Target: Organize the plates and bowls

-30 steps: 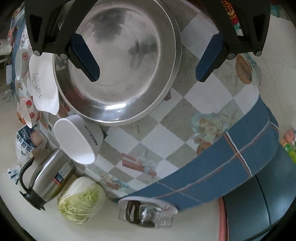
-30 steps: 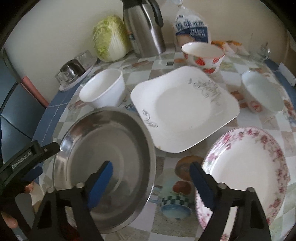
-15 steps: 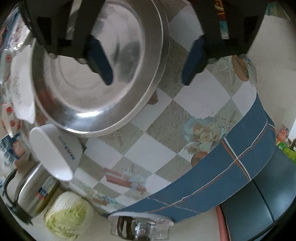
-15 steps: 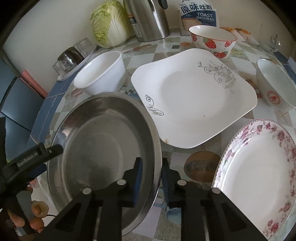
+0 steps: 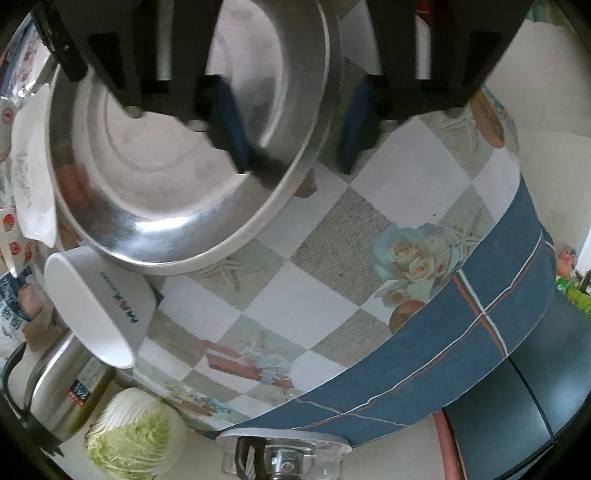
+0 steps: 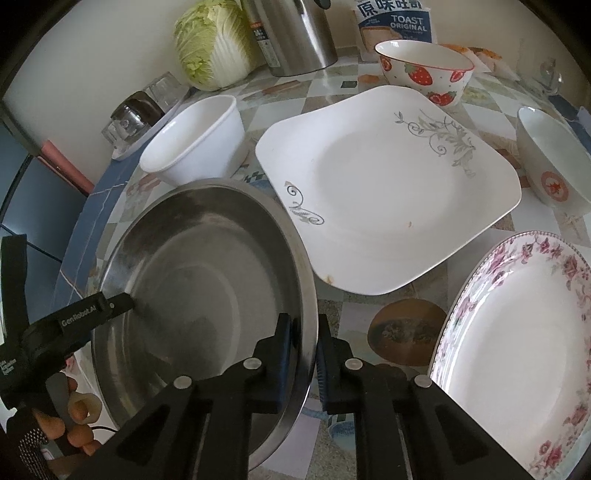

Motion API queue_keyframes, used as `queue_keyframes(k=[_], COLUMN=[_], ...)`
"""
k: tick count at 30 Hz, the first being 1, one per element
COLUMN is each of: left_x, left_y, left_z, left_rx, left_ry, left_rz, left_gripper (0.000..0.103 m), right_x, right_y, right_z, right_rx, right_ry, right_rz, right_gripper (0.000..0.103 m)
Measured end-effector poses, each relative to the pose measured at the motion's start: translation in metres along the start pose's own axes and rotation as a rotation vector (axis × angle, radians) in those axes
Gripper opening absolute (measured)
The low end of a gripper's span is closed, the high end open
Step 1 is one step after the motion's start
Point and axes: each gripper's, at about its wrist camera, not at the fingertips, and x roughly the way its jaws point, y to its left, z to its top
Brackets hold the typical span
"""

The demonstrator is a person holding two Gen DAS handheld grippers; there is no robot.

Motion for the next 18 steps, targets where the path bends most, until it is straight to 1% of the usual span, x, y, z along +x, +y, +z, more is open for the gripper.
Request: queue_keyframes(k=[9,14,18], left_x=[-0.006,-0.015,-0.027], left_y=[0.011,0.017,0.017], left_z=[-0.002,0.001,-0.005], left_rx=[-0.040,-0.025,-0.040], left_ry=[-0.008,-0.040,-0.050], left_rz=[-0.055,-0.055,-0.082], left_gripper=[0.036,0.031,0.030], right_x=[-0.005,-0.016,-0.026], right_y=[0.004,0.008,0.009], right_z=[-0.001,-0.001,0.001], right_rx=[-0.025,-0.062,-0.073], right_ry=[-0.009,-0.046,-0.071], right_rz=[0.008,0.005,0.019], right_gripper=[0.013,0.013,0.014])
